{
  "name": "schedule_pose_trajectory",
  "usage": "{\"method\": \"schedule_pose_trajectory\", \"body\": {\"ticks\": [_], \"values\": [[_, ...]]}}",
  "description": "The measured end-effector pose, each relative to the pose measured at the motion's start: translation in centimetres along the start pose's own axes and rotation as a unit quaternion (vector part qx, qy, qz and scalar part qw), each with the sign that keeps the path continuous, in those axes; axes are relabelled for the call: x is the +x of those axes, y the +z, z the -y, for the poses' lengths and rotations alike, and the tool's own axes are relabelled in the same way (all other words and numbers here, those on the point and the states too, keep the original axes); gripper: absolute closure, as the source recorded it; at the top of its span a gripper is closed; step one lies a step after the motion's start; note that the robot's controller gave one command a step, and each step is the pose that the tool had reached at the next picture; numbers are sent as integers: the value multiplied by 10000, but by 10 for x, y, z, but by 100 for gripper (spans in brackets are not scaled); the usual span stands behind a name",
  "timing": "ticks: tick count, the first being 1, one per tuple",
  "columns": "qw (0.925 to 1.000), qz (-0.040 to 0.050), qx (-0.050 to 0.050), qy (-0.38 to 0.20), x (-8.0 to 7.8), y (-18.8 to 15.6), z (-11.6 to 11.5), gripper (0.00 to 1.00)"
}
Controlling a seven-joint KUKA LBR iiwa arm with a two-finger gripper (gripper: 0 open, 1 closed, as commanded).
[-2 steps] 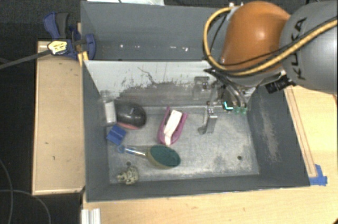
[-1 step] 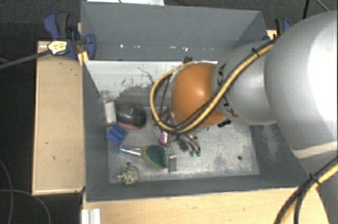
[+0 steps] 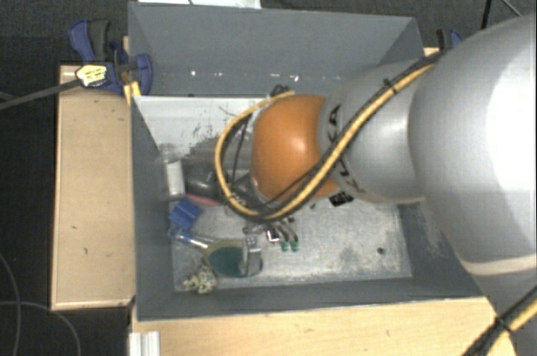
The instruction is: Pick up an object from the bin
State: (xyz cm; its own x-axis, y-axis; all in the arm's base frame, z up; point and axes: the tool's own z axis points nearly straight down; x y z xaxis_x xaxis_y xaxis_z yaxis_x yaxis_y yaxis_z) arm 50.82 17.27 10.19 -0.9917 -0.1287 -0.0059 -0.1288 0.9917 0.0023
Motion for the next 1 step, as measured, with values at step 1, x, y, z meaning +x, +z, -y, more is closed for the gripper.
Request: {"method": "schedule_pose_trajectory", "body": {"ticks": [1], "values": [[9959,-28,13,904,12,-4,16,0]]}}
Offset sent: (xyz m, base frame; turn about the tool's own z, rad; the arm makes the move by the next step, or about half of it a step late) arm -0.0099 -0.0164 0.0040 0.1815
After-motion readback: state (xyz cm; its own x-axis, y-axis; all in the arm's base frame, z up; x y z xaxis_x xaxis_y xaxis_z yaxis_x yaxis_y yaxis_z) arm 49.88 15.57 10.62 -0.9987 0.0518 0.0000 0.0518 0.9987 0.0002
